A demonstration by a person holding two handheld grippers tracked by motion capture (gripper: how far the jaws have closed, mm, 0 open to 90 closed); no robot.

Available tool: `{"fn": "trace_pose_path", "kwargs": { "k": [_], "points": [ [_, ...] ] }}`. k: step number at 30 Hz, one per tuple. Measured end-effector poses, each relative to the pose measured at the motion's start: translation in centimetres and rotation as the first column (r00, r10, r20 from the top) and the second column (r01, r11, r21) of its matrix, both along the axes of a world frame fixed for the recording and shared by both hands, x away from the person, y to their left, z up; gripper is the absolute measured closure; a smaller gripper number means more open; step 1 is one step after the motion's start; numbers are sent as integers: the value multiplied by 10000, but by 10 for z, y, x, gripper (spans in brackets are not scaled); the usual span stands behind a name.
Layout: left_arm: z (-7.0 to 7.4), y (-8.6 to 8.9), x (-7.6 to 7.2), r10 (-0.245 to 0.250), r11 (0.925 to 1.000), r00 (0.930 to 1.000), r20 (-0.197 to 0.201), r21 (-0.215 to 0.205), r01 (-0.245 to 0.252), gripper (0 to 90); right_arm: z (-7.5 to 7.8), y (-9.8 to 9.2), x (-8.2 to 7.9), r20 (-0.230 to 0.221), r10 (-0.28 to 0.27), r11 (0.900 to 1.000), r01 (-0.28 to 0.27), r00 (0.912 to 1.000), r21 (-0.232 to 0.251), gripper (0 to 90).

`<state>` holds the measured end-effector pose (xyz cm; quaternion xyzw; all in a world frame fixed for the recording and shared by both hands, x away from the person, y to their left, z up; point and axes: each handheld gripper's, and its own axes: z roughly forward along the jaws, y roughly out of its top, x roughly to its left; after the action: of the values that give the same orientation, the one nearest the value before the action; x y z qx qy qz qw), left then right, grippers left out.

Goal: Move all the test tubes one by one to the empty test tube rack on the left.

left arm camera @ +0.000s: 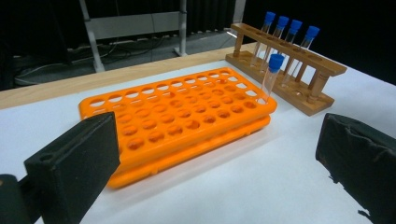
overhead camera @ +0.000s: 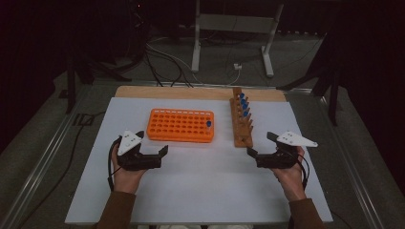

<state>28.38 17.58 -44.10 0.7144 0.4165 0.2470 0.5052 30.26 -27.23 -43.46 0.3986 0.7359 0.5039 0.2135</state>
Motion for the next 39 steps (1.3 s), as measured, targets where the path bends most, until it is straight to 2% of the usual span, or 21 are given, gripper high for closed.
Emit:
{"fn": "trace_pose_path", "kwargs": {
  "k": [6,8,12,16,21,28,34,39],
  "points": [
    [-6,7,-8,74,9999,10000,27,-128,-74,8,12,3,9,183,-154,9999,155,9997,-24,0],
    [-6,8,-9,89,9999,10000,33,56,-89,8,17,4,14,240,-233,9997,235,9994,-96,0],
    [-6,12,-12,223,9998,9997,120,6,-223,8,23,5,25,228,-444,9989,447,9988,-102,0],
    [-6,15,-14,345,9994,9992,182,33,-346,8,24,9,38,102,-565,9979,568,9984,-316,18],
    [-7,19,-13,432,9991,9990,127,22,-432,8,26,14,54,-7,-687,9970,686,9976,-349,50],
    [-7,19,-14,479,9988,9987,189,-137,-476,8,27,24,73,-109,-787,9947,778,9968,-670,83],
    [-7,18,-14,496,9986,9985,212,-167,-492,8,20,29,90,-297,-1085,9915,1060,9936,-758,169],
    [-7,18,-14,526,9984,9984,211,-217,-521,8,11,30,102,-490,-1315,9888,1275,9901,-781,317]
  ]
}}
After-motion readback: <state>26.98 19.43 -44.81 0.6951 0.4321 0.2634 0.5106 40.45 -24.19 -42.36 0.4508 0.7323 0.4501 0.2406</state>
